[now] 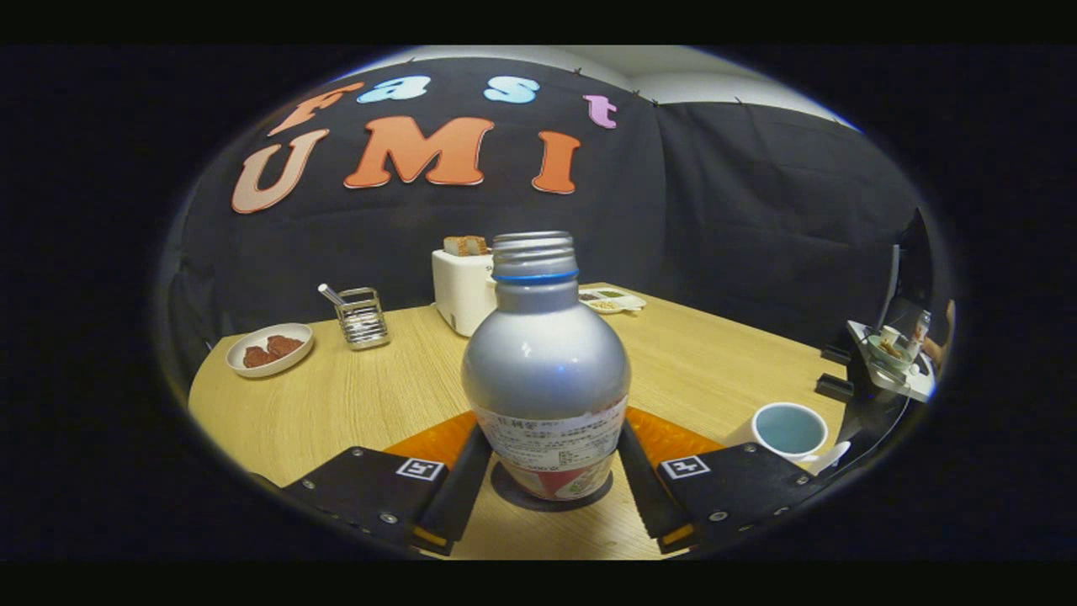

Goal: Take the bottle from table, then pour the juice into the cup, finally place the bottle on the coaster

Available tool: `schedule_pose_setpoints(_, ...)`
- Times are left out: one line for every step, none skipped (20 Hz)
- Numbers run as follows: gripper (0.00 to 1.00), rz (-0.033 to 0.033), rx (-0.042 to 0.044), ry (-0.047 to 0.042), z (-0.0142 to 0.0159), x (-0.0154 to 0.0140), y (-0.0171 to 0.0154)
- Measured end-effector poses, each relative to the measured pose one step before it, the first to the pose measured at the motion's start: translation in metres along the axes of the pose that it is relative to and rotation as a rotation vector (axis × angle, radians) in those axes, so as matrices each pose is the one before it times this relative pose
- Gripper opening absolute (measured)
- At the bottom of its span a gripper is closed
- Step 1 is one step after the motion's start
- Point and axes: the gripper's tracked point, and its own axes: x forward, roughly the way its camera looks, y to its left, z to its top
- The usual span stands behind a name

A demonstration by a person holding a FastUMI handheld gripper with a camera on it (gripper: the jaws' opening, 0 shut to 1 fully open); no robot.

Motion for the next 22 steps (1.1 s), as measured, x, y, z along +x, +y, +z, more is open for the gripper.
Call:
schedule_pose_setpoints(0.78, -0.00310, -0.00085, 0.00390, -0.00378, 0.00254, -0.00046)
schedule_pose_setpoints(0.79, -0.00451, -0.00037, 0.00564, -0.00254, 0.00349, -0.00065)
schedule_pose_setpoints(0.78, 0.00462, 0.00308, 0.00873, -0.00333, 0.00095, 0.00117)
schedule_pose_setpoints(0.79, 0.00310, 0.00167, 0.00477, -0.00208, 0.00123, 0.00147)
schedule_pose_setpoints(0.79, 0.00019, 0.00127, -0.01299, 0.00164, -0.00048, 0.00040)
schedule_pose_setpoints(0.79, 0.00018, -0.00164, 0.00284, -0.00007, 0.00039, -0.00074)
schedule_pose_setpoints(0.79, 0.00730, -0.00096, 0.00456, -0.00052, -0.00130, 0.00004)
schedule_pose_setpoints(0.79, 0.00318, -0.00003, -0.00010, 0.00015, -0.00135, 0.00024)
schedule_pose_setpoints(0.80, 0.00158, 0.00127, -0.00010, -0.00004, -0.00037, -0.00012)
schedule_pose_setpoints(0.80, 0.00198, 0.00192, -0.00062, 0.00001, 0.00049, -0.00017)
schedule_pose_setpoints(0.80, 0.00281, 0.00058, 0.00024, -0.00002, 0.00001, 0.00007)
schedule_pose_setpoints(0.81, 0.00226, -0.00195, 0.00223, -0.00083, -0.00057, 0.00005)
schedule_pose_setpoints(0.81, 0.00782, -0.00227, 0.00341, -0.00126, -0.00065, 0.00095)
schedule_pose_setpoints(0.83, 0.01038, -0.00301, 0.00890, -0.00211, 0.00083, 0.00109)
schedule_pose_setpoints(0.91, 0.00303, -0.00509, 0.00712, -0.00272, -0.00024, 0.00037)
schedule_pose_setpoints(0.93, 0.01009, -0.00756, 0.00279, -0.00119, 0.00123, 0.00052)
schedule_pose_setpoints(0.98, 0.00245, -0.00688, 0.00245, -0.00072, -0.00053, 0.00036)
schedule_pose_setpoints(0.98, 0.00170, -0.00494, -0.00336, 0.00107, -0.00121, -0.00074)
schedule_pose_setpoints(0.98, -0.00153, 0.00167, -0.00798, 0.00234, -0.00222, -0.00138)
schedule_pose_setpoints(0.98, 0.00131, 0.00359, -0.00238, 0.00165, -0.00242, -0.00199)
schedule_pose_setpoints(0.98, 0.00345, 0.00620, 0.00033, 0.00138, -0.00340, -0.00125)
schedule_pose_setpoints(0.98, 0.00356, 0.00845, -0.00500, 0.00217, -0.00301, -0.00098)
